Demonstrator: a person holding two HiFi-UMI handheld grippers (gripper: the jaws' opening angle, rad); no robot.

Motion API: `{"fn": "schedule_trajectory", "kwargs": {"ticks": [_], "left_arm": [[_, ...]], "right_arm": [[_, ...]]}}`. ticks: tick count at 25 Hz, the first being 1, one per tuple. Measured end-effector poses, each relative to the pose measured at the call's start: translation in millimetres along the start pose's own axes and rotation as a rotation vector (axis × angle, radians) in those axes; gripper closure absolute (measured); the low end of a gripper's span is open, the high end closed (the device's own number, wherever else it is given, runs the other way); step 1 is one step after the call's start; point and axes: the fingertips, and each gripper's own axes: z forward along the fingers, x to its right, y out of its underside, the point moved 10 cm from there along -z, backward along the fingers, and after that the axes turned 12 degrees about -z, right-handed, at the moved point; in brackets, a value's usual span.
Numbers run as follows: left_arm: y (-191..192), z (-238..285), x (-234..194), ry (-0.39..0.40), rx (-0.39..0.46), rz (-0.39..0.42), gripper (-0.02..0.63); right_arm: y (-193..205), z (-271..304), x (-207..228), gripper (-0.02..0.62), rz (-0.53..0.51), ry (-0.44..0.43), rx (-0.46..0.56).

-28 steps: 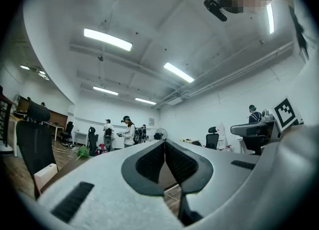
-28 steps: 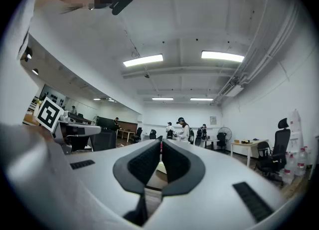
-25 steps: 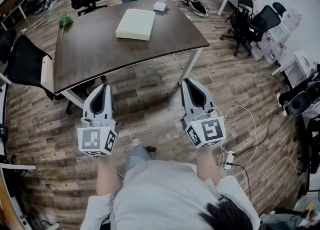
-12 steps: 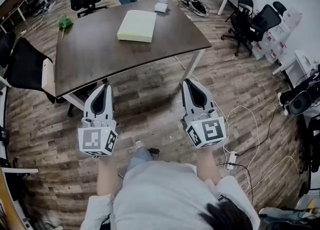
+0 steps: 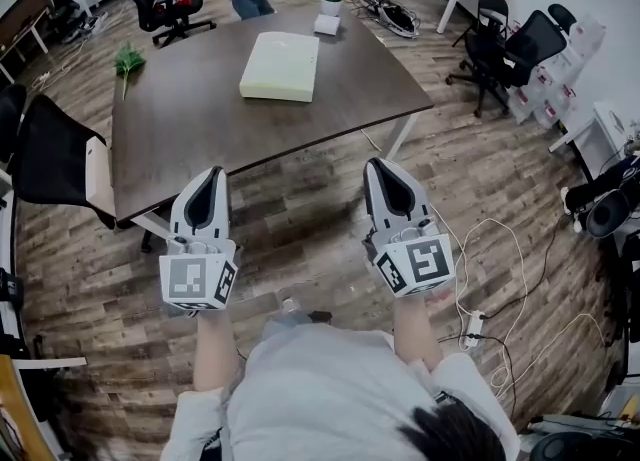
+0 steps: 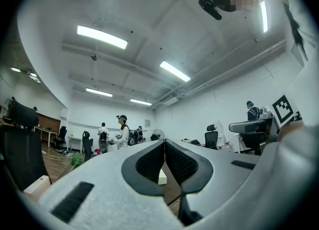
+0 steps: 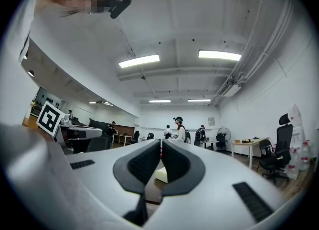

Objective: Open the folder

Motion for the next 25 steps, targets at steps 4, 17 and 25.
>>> {"fn": "schedule_trajectory", "kwargs": {"ticks": [4,17,25], "left_arm": [[0.0,21.1,-20.3,0.032,0.000,-0.039,0.597],[2.5,56.3,-66.0,0.078,-0.017,-0.049,0.596],[11.1,92.8,-87.3,0.049,-0.021,-0.055,0.596]], "right_arm": [[2.4,24.6,-0.1,0.580,-0.009,0.015,-0.001],[9.7,72.8,-12.3,0.580,-0.023,0.036,-0.031],[26.6,119.1,2.9,0.580,-0.019,0.006,-0.031]]}}
